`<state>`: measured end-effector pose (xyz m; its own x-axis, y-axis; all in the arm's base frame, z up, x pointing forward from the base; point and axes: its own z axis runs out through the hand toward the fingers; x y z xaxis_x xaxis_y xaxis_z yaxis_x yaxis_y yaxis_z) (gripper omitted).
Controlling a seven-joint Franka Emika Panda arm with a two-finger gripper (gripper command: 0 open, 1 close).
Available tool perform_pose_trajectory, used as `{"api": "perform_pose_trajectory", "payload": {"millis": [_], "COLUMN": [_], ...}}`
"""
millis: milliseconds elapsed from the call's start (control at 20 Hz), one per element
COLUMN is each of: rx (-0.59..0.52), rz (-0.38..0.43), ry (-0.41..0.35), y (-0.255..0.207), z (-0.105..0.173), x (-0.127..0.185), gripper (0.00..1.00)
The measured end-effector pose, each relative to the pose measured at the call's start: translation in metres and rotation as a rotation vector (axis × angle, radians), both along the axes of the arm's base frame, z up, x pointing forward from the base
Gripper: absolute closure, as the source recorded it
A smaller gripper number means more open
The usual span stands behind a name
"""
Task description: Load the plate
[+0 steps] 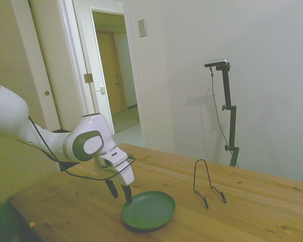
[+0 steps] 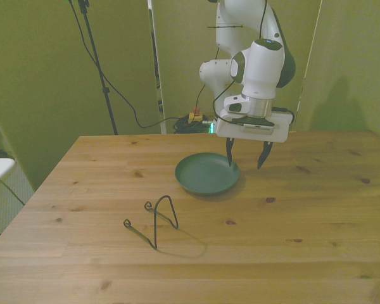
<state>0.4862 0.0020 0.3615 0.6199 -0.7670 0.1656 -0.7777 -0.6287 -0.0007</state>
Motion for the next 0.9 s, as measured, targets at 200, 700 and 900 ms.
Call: {"api": "perform_pose_trajectory", "payload": {"millis": [200,700,900], "rx": [-0.023,-0.053,-0.054], "rz": [0.008,0.000,-0.002], "ry": [0.024,0.015,0.012], "y": [-0.002,-0.015,-0.018], "z": [-0.008,-0.010,-0.013], "x": [-0.001,-0.002,-0.003], "gripper": [1.00,1.00,1.00]}}
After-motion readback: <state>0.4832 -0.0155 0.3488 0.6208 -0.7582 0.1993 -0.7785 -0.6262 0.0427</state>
